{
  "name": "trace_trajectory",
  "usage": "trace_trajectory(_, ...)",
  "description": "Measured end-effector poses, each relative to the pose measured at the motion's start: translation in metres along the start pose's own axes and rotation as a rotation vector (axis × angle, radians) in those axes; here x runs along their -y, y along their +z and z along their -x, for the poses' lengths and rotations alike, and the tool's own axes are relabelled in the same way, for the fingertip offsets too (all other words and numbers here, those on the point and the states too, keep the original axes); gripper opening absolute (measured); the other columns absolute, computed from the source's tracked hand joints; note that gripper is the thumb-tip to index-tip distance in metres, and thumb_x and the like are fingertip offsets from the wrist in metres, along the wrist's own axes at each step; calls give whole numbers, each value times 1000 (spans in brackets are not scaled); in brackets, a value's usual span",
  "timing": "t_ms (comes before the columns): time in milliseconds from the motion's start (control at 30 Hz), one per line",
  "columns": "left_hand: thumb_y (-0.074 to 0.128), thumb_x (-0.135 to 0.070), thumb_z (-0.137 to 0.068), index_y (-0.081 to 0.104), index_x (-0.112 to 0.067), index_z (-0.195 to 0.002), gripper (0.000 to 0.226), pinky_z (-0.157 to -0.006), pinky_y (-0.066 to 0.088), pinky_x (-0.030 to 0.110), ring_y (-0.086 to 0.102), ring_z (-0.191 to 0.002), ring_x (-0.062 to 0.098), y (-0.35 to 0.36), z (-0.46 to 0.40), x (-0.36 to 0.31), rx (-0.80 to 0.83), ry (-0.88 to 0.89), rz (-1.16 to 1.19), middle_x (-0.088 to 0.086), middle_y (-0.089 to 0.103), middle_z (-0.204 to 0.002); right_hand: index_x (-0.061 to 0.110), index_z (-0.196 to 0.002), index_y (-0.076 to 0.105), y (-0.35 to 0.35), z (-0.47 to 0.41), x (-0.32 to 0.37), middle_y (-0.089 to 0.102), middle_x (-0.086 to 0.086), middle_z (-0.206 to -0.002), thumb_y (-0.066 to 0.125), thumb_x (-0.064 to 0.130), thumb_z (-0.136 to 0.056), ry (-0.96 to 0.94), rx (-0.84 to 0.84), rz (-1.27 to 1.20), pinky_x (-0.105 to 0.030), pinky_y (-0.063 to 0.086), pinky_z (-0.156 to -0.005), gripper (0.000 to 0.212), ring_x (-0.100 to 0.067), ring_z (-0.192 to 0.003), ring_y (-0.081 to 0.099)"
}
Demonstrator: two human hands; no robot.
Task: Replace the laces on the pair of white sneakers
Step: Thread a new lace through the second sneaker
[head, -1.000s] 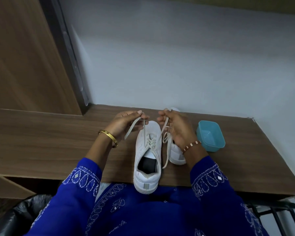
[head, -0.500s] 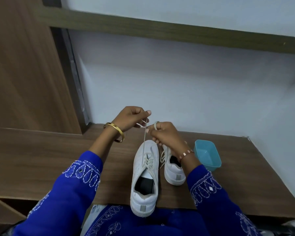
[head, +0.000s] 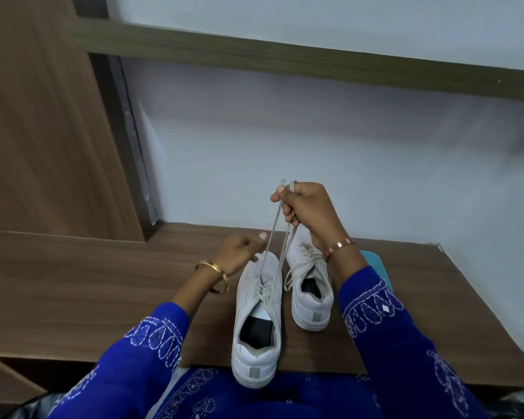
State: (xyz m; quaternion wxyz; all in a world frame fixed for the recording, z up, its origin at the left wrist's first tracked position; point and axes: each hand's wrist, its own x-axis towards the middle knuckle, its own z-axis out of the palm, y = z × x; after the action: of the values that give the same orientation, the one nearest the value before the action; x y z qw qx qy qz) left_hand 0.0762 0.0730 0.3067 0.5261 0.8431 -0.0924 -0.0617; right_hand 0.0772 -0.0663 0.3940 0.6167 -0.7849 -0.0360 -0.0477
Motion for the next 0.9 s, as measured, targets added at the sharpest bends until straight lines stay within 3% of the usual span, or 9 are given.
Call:
trace_trajectory(100,42,-20,-98,62,-15,-73,33,-60,43,9,57,-63,1,14,5,11,129,62,23,-5,63,-72,7,-79,68,1,-4,-2,48,-2,-53,50,18,-95,9,-7,-9,-15,33,-40,26,-8,-41,42)
trace_trajectory(200,41,-11,-98,56,-14,-63,38,-56,47,13,57,-50,1,22,4,16,71,58,167,-7,59,-53,1,-88,69,-1,-6,-2,49,-2,-52,49,26,-96,-19,-54,7,-15,33,-40,33,-8,-41,43)
trace_trajectory(333,35,-11,-100,49,-6,-64,38,-41,47,18,49,-34,6,23,3,16,5,-42,430,-4,49,-39,7,-84,69,-11,-12,7,53,-4,-52,47,32,-96,-82,-122,64,-13,35,-40,36,-7,-39,47)
trace_trajectory(500,37,-15,-99,57,-15,-67,38,-42,32,16,32,-36,1,31,1,15,-61,-8,282,-9,36,-47,5,-79,67,-2,-18,15,53,-6,-54,45,29,-97,-115,-81,24,-15,35,-41,38,-10,-41,48)
trace_trajectory(600,39,-7,-95,56,-14,-79,25,-46,31,16,36,-43,2,35,1,14,-5,-18,185,-6,42,-58,5,-76,66,13,-22,18,55,-7,-54,45,28,-97,-128,-25,5,-14,35,-40,37,-10,-41,50)
trace_trajectory(667,41,-8,-87,51,-14,-85,13,-60,38,22,44,-62,12,35,1,12,51,-33,152,1,48,-75,8,-75,65,21,-24,20,56,-7,-55,45,28,-97,-139,15,17,-15,37,-42,36,-10,-42,51)
trace_trajectory(767,39,-11,-96,52,-25,-82,23,-76,42,28,49,-75,14,34,1,10,102,27,37,3,52,-82,7,-78,66,29,-26,25,59,-7,-58,45,27,-97,-144,73,57,-16,40,-45,35,-12,-46,54)
trace_trajectory(900,36,-21,-100,59,-22,-71,37,-48,29,20,35,-40,2,30,1,8,136,75,-7,-6,37,-51,-1,-91,64,29,-34,17,60,-11,-72,49,32,-95,4,109,117,-22,48,-53,36,-19,-58,54)
